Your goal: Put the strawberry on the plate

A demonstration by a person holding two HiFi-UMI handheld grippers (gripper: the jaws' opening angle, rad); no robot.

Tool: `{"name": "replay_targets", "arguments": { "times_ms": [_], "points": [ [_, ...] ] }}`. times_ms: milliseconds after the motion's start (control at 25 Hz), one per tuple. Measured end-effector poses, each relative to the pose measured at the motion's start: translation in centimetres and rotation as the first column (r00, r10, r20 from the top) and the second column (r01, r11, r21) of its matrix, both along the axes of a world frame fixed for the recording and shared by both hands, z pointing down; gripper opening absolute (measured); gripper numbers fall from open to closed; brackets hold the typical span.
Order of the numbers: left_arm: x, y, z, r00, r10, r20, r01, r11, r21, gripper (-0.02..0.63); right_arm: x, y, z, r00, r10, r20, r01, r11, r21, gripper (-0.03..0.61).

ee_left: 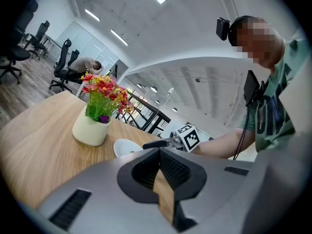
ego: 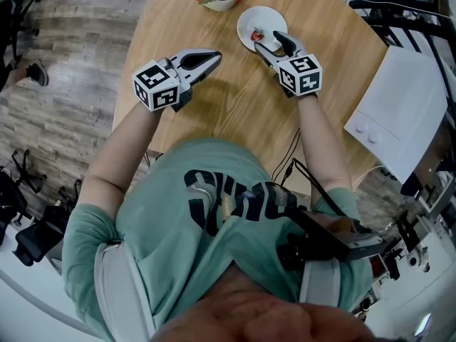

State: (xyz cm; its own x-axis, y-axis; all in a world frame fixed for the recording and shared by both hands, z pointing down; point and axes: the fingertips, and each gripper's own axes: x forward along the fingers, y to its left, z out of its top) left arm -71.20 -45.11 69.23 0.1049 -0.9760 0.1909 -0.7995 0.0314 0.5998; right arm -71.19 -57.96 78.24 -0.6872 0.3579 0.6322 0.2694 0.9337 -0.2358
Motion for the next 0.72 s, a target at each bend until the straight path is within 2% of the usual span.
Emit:
{"name": "replay_targets", "arguments": {
  "times_ms": [320,720],
  "points": [
    [0.9,1.5,-2.6,1.0,0.006,0.003,-0.006,0.999,0.038,0.005,1.8,0.6,-2.6,0.999,0.034,0.024,-0.034,0.999,0.004,0.267],
    [2.1,6.3,-6.9,0.999,-0.021,0.032,0.018,0.997,0.081,0.005,3.0,3.6,-5.4,0.999,0.036,0.027,-0.035,0.999,-0.002,0.267]
  ]
}}
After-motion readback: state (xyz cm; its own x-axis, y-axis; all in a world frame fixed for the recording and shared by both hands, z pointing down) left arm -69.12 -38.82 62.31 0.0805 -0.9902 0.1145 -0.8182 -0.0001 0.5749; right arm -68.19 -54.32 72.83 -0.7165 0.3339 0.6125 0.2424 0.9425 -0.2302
